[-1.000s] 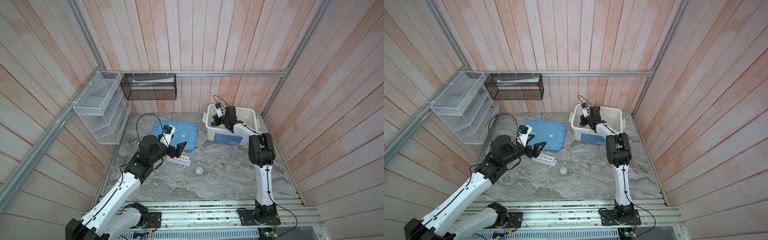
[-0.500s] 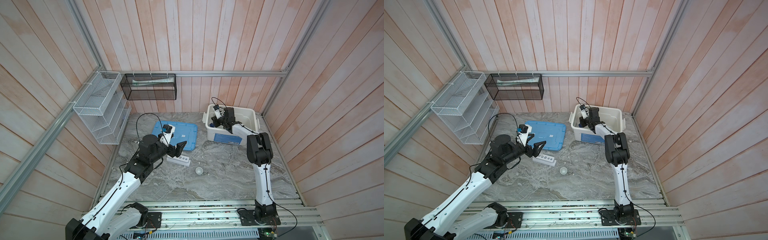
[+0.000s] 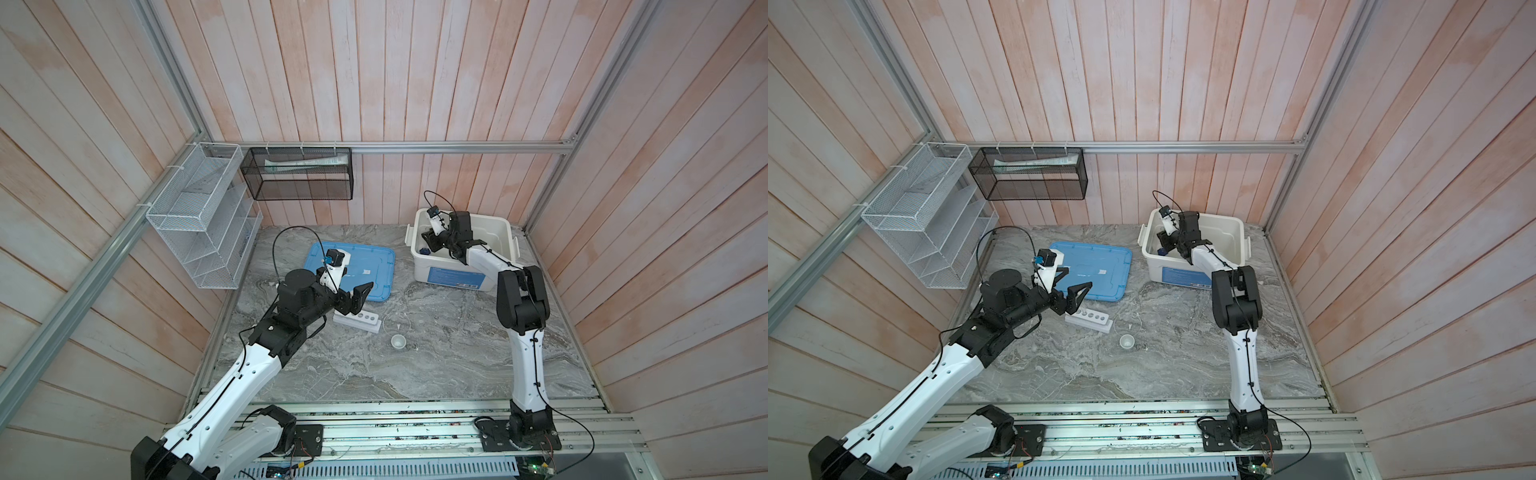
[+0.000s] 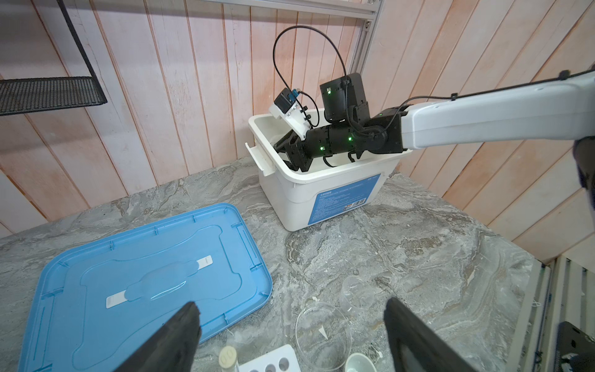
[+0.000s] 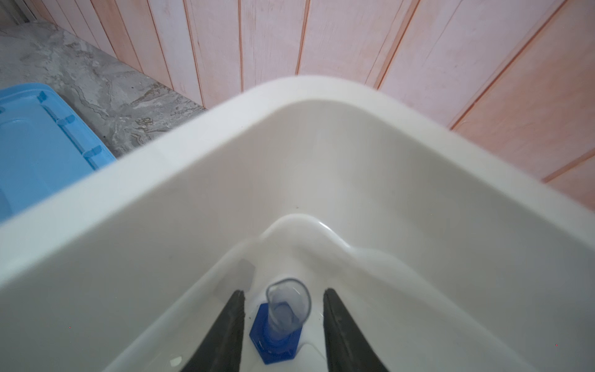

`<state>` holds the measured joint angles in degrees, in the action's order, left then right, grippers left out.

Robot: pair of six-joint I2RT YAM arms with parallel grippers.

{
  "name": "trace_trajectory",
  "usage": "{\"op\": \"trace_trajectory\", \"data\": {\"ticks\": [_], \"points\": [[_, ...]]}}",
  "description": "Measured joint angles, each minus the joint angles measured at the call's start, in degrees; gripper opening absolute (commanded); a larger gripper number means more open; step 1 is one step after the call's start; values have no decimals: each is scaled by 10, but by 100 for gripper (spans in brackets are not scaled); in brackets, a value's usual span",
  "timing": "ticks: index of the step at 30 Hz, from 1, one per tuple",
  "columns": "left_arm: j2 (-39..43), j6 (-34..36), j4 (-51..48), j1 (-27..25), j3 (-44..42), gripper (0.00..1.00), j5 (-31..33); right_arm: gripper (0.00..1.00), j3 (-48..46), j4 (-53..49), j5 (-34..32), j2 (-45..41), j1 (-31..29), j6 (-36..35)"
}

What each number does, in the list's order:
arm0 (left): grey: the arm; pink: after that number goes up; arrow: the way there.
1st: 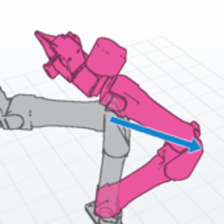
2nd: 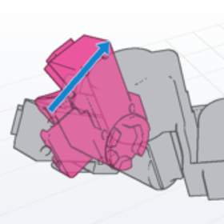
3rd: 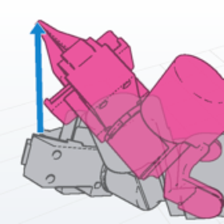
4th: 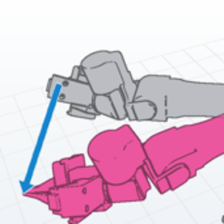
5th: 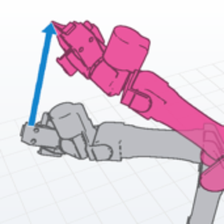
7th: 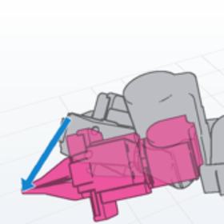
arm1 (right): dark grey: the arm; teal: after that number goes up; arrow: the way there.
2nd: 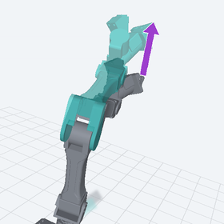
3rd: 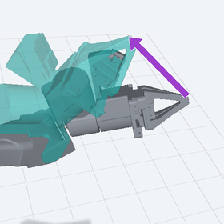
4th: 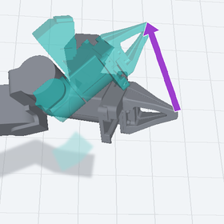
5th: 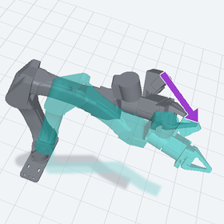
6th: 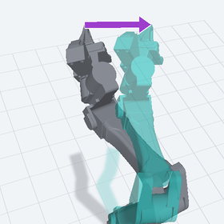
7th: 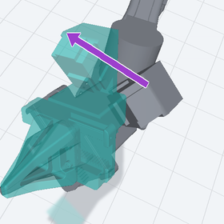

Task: Organize the chemistry lab equipment
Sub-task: 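Lower the cylinder into the white bin and open right gripper, then withdraw right gripper from the bin toward the clear glass beaker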

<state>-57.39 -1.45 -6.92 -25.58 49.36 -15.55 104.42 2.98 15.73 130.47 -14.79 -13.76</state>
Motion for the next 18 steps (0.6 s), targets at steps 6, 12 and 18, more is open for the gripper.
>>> {"op": "trace_trajectory", "data": {"ticks": [6,12,18], "points": [[17,4,1,0,0,91,0,43,0,-4,-7,-94,4,0],[29,10,3,0,0,91,-5,43,-21,-2,-16,-208,7,5],[31,15,15,0,-6,91,-12,44,-124,-14,-37,-333,5,24]]}}
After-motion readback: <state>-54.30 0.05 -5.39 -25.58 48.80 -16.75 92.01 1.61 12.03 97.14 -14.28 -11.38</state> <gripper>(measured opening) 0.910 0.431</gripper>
